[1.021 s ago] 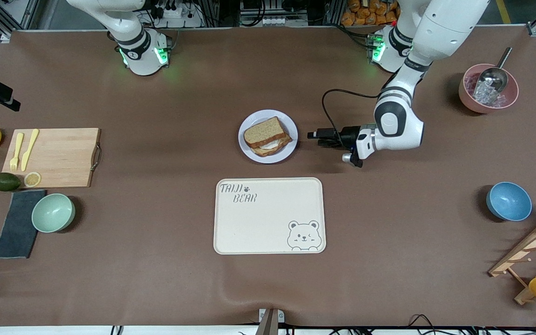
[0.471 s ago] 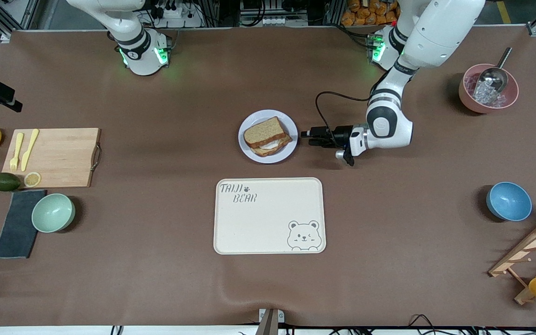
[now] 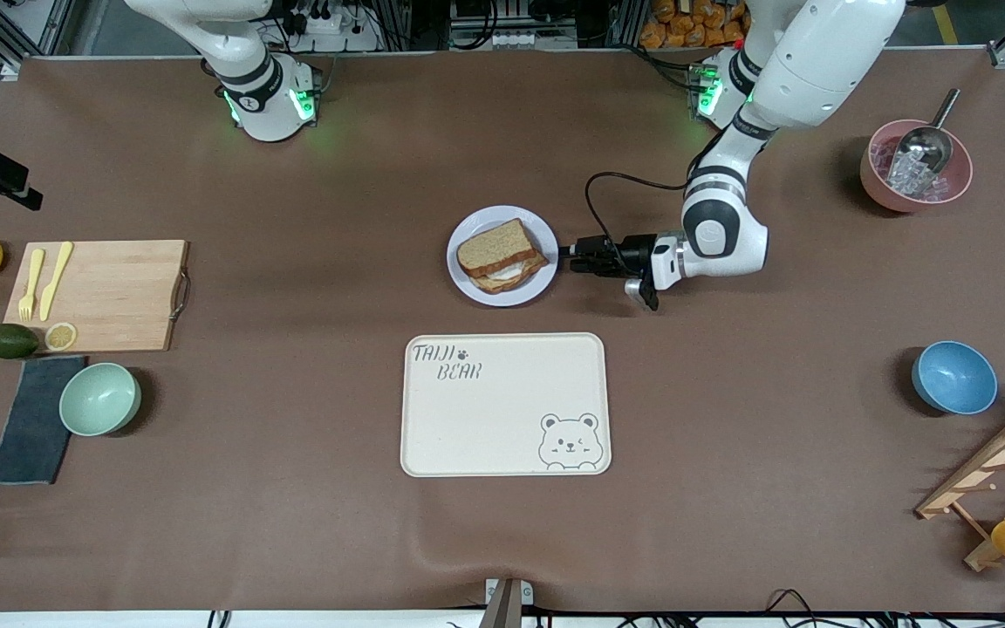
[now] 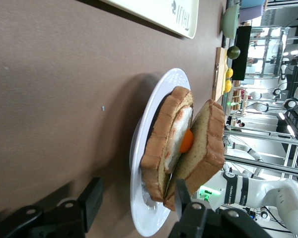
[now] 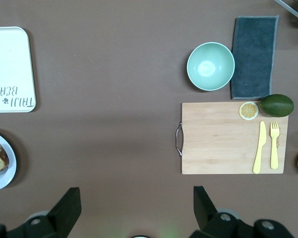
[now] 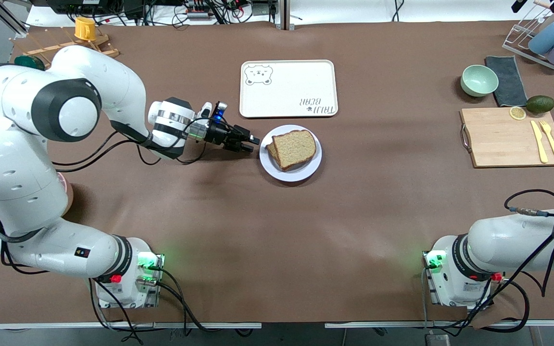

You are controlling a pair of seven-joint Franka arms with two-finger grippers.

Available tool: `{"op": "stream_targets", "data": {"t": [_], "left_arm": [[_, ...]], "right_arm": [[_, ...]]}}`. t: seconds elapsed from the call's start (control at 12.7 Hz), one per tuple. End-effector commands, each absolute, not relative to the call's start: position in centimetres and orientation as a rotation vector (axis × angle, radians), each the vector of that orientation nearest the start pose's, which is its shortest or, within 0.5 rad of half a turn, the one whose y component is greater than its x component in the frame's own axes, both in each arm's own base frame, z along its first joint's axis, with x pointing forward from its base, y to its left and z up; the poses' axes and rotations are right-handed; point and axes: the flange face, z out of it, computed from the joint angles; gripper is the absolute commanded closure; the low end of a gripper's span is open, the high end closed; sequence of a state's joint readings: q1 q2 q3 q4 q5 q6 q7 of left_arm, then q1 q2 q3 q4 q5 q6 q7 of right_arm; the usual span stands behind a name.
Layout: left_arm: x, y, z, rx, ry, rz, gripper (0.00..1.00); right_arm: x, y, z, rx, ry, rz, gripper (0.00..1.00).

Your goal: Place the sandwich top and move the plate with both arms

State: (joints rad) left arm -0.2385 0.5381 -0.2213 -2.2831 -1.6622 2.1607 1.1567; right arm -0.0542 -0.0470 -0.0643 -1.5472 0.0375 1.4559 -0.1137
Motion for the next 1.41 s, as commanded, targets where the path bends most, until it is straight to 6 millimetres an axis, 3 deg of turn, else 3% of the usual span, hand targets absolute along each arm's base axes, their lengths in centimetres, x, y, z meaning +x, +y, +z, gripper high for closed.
{"op": "stream_targets", "data": {"t": [0.0, 0.24, 0.63, 1.1, 1.34], "left_arm": [[40.5, -26.7, 9.9, 1.979, -0.101, -0.104, 0.34], [40.4, -26.8, 9.9, 1.979, -0.104, -0.105, 0.37], [40.3, -26.8, 9.7, 1.978, -0.106, -0.107, 0.54], [39.6, -27.4, 8.9, 1.967, -0.126, -0.100, 0.57], [39.5, -27.4, 8.8, 1.965, -0.139, -0.090, 0.64]], "right_arm": [[52.5, -6.0, 65.4, -3.094, -0.011, 0.053, 0.00], [52.4, -6.3, 65.5, -3.090, -0.002, 0.047, 0.00], [52.4, -6.3, 65.5, -3.089, -0.002, 0.052, 0.00], [52.4, -6.2, 65.5, -3.089, -0.005, 0.055, 0.00], [52.4, -6.2, 65.5, -3.089, -0.005, 0.055, 0.00]]}}
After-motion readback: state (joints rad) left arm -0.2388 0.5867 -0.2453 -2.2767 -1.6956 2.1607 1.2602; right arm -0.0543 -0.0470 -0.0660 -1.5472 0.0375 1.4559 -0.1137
